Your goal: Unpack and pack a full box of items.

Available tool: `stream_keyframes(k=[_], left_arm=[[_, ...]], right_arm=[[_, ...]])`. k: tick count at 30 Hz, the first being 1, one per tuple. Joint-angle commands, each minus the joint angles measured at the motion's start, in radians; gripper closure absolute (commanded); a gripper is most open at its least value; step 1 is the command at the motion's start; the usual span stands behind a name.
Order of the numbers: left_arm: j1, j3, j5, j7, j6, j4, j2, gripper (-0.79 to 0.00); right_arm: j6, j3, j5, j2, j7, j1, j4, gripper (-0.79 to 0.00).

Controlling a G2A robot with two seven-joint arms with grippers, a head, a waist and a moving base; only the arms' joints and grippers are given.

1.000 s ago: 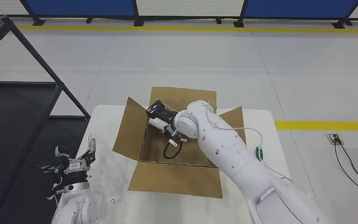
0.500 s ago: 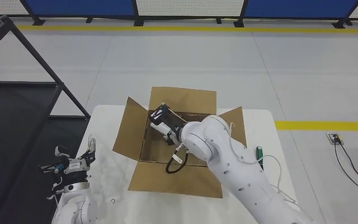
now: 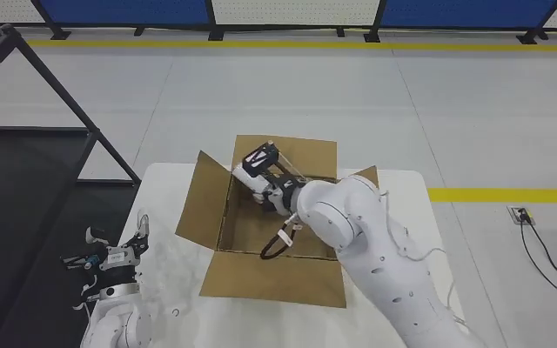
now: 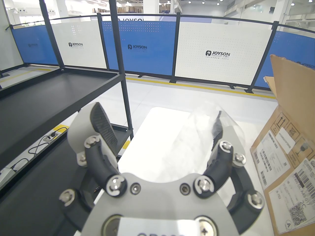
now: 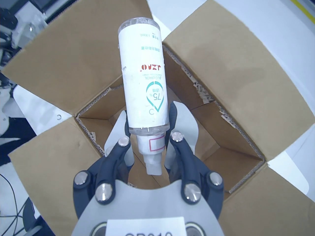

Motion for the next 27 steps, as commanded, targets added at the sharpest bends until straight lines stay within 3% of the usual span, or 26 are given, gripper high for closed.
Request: stream_keyframes(k=[1,9,14,21,27], left_arm=[[0.000,0.000,0.000,0.000,0.000,0.000,0.000,-0.785],[0.000,0.000,0.000,0.000,0.000,0.000,0.000,-0.785],[0.000,0.000,0.000,0.000,0.000,0.000,0.000,-0.785],[0.000,0.000,0.000,0.000,0.000,0.000,0.000,-0.785],[0.000,0.000,0.000,0.000,0.000,0.000,0.000,-0.785]], right_arm=[[0.042,0.075,-0.034,0.015,0.002,-0.052,-0.097,0.000],[0.169,0.384,-0.147,0.064,0.071,-0.318,-0.498,0.000],[0.229,0.540,-0.185,0.080,0.104,-0.465,-0.635,0.000],[0.263,0.658,-0.208,0.094,0.215,-0.598,-0.600,0.000],[0.219,0.669,-0.176,0.104,0.315,-0.615,-0.453,0.000]])
